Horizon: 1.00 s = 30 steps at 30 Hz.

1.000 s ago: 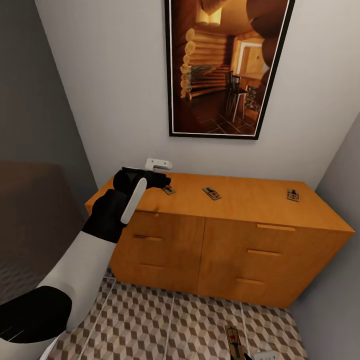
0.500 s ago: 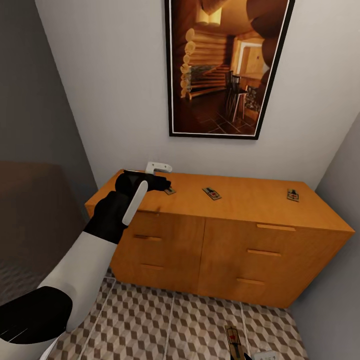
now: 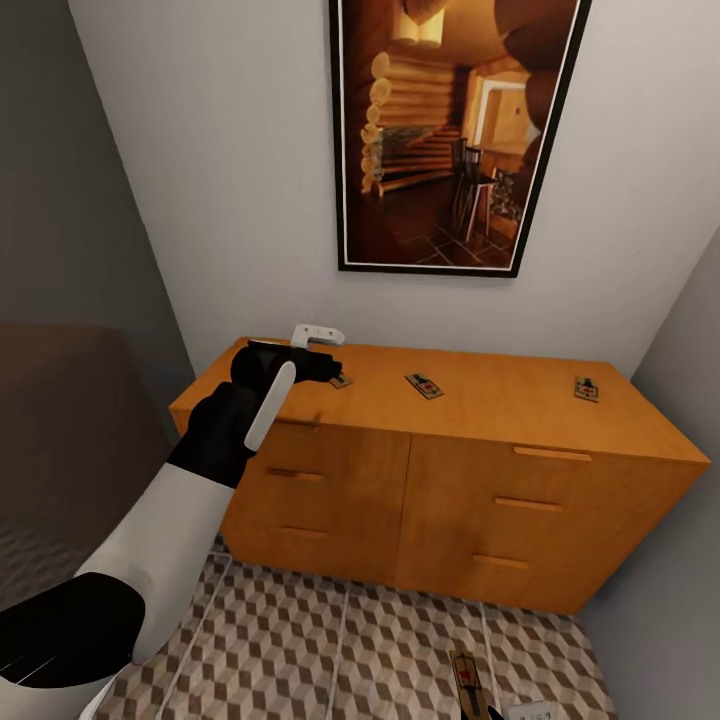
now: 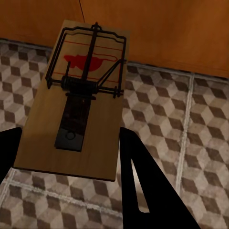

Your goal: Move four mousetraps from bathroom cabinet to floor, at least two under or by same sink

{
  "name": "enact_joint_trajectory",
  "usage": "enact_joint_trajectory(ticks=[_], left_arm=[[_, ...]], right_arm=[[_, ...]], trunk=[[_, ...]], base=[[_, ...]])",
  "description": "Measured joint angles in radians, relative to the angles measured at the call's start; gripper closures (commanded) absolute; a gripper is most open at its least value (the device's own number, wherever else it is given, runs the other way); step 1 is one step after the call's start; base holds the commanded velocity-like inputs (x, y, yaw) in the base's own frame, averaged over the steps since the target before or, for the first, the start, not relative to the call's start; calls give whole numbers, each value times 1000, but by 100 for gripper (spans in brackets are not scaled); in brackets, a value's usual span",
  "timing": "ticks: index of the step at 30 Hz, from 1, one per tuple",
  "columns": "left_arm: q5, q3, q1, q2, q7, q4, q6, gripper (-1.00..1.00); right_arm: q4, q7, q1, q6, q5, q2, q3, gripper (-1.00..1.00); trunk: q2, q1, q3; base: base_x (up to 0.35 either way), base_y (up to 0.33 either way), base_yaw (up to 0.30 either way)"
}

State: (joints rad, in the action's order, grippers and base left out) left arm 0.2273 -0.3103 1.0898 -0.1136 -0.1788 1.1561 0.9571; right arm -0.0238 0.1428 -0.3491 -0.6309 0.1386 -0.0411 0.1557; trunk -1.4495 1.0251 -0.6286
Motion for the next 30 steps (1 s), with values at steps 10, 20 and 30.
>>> enact_joint_trajectory(ticks=[10,20,30], left_arm=[[0,0,0,0,0,-5,0,-100],[0,0,-1,0,0,-10,0,-100],[0,0,-1,0,0,-24,-2,-100]], right_arm=[[0,0,0,0,0,0,0,100],[0,0,0,0,0,0,0,100],[0,0,0,-1,0,0,0,100]], trunk=[[0,0,-10],[0,0,-20],[0,0,-28]], base=[[0,0,0],[0,0,0],[73,0,0]])
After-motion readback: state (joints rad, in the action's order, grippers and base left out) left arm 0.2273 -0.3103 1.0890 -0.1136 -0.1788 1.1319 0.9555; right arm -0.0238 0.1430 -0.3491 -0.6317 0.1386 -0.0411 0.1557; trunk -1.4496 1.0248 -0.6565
